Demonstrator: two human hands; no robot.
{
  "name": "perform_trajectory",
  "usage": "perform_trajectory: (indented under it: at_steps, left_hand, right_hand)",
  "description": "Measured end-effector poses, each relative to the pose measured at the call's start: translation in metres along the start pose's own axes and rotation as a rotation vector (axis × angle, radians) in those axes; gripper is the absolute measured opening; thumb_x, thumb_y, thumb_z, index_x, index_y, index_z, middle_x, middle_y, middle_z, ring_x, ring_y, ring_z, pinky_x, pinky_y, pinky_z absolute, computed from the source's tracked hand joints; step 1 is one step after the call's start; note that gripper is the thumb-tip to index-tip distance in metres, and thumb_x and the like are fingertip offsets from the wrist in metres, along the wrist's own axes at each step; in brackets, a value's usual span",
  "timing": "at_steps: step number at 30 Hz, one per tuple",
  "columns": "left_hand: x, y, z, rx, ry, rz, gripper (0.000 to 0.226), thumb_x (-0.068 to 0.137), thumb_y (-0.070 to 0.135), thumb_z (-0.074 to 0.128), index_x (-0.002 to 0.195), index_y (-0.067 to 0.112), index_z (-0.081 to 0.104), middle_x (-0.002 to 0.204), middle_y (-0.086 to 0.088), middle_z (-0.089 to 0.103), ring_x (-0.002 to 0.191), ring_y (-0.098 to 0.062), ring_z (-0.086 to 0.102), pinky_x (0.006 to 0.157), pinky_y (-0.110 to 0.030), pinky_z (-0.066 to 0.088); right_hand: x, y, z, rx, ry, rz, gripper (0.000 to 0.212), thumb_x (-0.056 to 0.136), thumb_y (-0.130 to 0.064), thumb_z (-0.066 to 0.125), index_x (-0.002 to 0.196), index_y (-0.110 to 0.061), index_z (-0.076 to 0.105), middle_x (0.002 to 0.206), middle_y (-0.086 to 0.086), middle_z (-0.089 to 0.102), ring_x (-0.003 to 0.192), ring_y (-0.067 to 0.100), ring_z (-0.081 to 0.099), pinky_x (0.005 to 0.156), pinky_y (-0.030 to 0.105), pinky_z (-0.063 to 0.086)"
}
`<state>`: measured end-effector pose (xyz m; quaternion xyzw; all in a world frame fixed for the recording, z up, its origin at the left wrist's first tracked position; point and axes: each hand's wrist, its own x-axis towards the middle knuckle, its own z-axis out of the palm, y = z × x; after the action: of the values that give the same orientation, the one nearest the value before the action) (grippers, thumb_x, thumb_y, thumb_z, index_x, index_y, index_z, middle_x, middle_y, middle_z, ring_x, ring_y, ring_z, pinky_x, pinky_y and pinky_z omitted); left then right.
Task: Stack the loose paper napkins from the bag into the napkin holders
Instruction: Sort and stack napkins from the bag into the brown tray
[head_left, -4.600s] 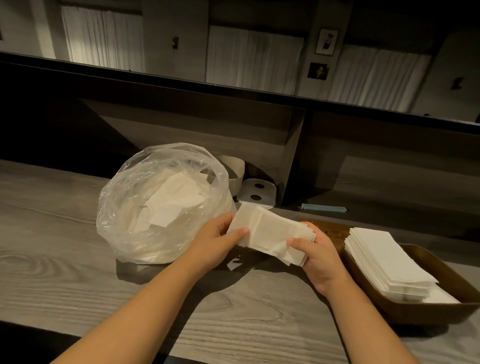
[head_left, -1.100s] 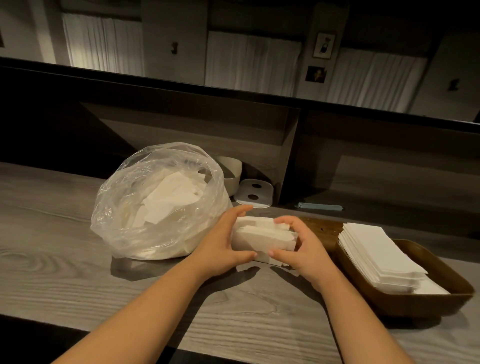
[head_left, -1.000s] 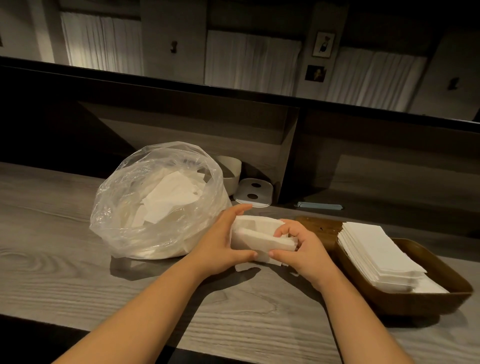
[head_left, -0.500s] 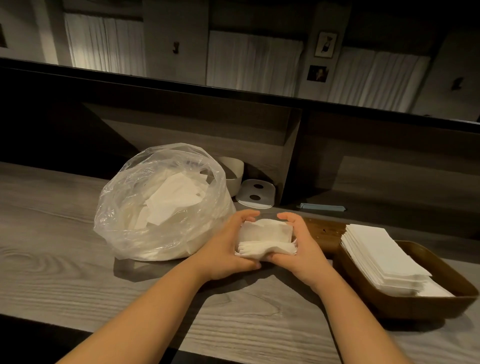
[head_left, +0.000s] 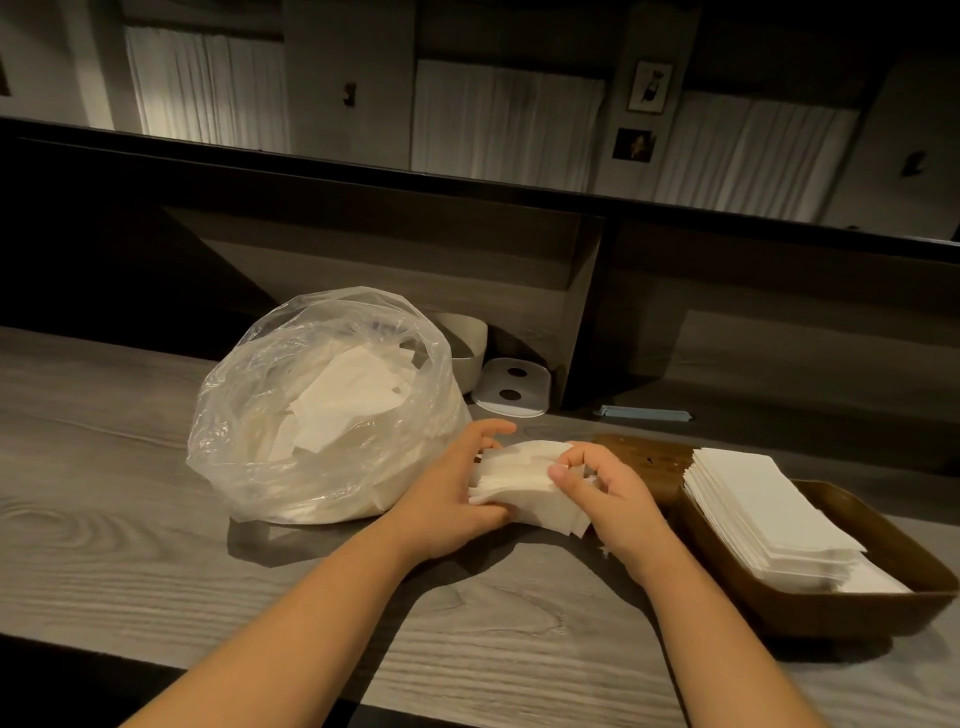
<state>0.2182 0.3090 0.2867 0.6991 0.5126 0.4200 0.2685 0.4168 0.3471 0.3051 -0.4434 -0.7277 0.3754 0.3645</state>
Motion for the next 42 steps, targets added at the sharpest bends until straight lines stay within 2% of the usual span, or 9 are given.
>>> perform_trajectory:
  at_steps: [7, 11, 16, 21, 25, 29, 35, 38, 42]
  left_hand:
    - [0.0, 0.001, 0.0, -0.017, 0.015, -0.014, 0.073, 0.084, 0.017, 0.074, 0.121, 0.062, 0.031, 0.118, 0.023, 0.045, 0.103, -0.001, 0.056, 0.083, -0.004, 0.043]
    - [0.002, 0.0, 0.002, -0.1, 0.034, -0.06, 0.06, 0.089, 0.022, 0.07, 0.128, 0.053, 0.037, 0.119, 0.014, 0.051, 0.101, -0.009, 0.06, 0.084, -0.019, 0.054]
    - [0.007, 0.001, 0.001, -0.258, 0.042, -0.117, 0.047, 0.089, 0.022, 0.07, 0.125, 0.04, 0.045, 0.122, 0.013, 0.058, 0.114, -0.009, 0.057, 0.09, -0.025, 0.055]
    - [0.009, 0.004, -0.001, -0.502, 0.001, -0.264, 0.046, 0.094, 0.006, 0.059, 0.122, 0.04, 0.046, 0.127, 0.004, 0.052, 0.115, -0.02, 0.055, 0.084, -0.034, 0.059]
    - [0.012, 0.005, -0.01, -0.664, -0.062, -0.496, 0.044, 0.092, 0.001, 0.055, 0.12, 0.033, 0.051, 0.127, -0.011, 0.053, 0.1, -0.027, 0.063, 0.068, -0.034, 0.058]
    - [0.014, 0.002, -0.013, -0.646, -0.076, -0.534, 0.037, 0.093, 0.006, 0.057, 0.119, 0.031, 0.053, 0.12, -0.011, 0.06, 0.088, -0.024, 0.067, 0.066, -0.038, 0.059]
    - [0.016, 0.005, -0.012, -0.601, -0.026, -0.556, 0.027, 0.094, 0.002, 0.051, 0.109, 0.021, 0.059, 0.119, -0.012, 0.059, 0.099, -0.027, 0.064, 0.068, -0.033, 0.058]
    - [0.015, 0.007, -0.011, -0.602, -0.014, -0.558, 0.029, 0.092, -0.001, 0.049, 0.11, 0.021, 0.058, 0.121, -0.012, 0.058, 0.102, -0.028, 0.064, 0.071, -0.036, 0.059]
    - [0.013, 0.008, -0.011, -0.622, 0.035, -0.543, 0.038, 0.088, -0.003, 0.05, 0.111, 0.026, 0.056, 0.122, -0.013, 0.054, 0.097, -0.03, 0.063, 0.07, -0.04, 0.061]
  right_hand:
    - [0.006, -0.002, 0.002, 0.115, 0.103, 0.029, 0.01, 0.095, -0.015, 0.058, 0.088, -0.019, 0.065, 0.113, -0.006, 0.056, 0.1, 0.01, 0.053, 0.075, 0.022, 0.046]
    - [0.008, 0.0, -0.002, 0.064, 0.239, -0.062, 0.012, 0.09, -0.013, 0.065, 0.083, -0.02, 0.069, 0.115, -0.012, 0.056, 0.105, 0.004, 0.051, 0.086, 0.027, 0.046]
    - [0.011, -0.005, -0.004, 0.011, 0.36, -0.134, 0.015, 0.092, -0.015, 0.064, 0.079, -0.023, 0.062, 0.096, -0.004, 0.059, 0.094, 0.013, 0.057, 0.081, 0.033, 0.051]
    - [0.018, -0.012, -0.001, 0.029, 0.319, 0.081, 0.013, 0.095, -0.018, 0.06, 0.084, -0.016, 0.066, 0.09, 0.002, 0.065, 0.09, 0.019, 0.058, 0.078, 0.037, 0.051]
    - [0.021, -0.027, 0.0, 0.061, 0.136, 0.386, 0.017, 0.096, -0.014, 0.057, 0.085, -0.008, 0.068, 0.088, 0.006, 0.063, 0.081, 0.018, 0.053, 0.063, 0.029, 0.039]
    - [0.031, -0.046, -0.014, -0.129, -0.024, 0.474, 0.012, 0.094, -0.021, 0.062, 0.094, -0.009, 0.067, 0.095, 0.007, 0.061, 0.085, 0.019, 0.052, 0.075, 0.033, 0.043]
    - [0.054, -0.066, -0.03, -0.082, 0.243, 0.283, 0.028, 0.088, -0.013, 0.062, 0.112, 0.002, 0.066, 0.091, 0.017, 0.065, 0.06, 0.008, 0.045, 0.059, 0.028, 0.041]
    - [0.052, -0.069, -0.026, -0.128, 0.196, 0.255, 0.016, 0.093, -0.013, 0.056, 0.102, -0.005, 0.067, 0.079, 0.004, 0.056, 0.065, 0.011, 0.047, 0.06, 0.027, 0.039]
    - [0.048, -0.079, -0.031, -0.174, 0.361, 0.031, 0.019, 0.1, -0.019, 0.047, 0.093, -0.007, 0.06, 0.084, 0.002, 0.054, 0.076, 0.015, 0.049, 0.062, 0.027, 0.04]
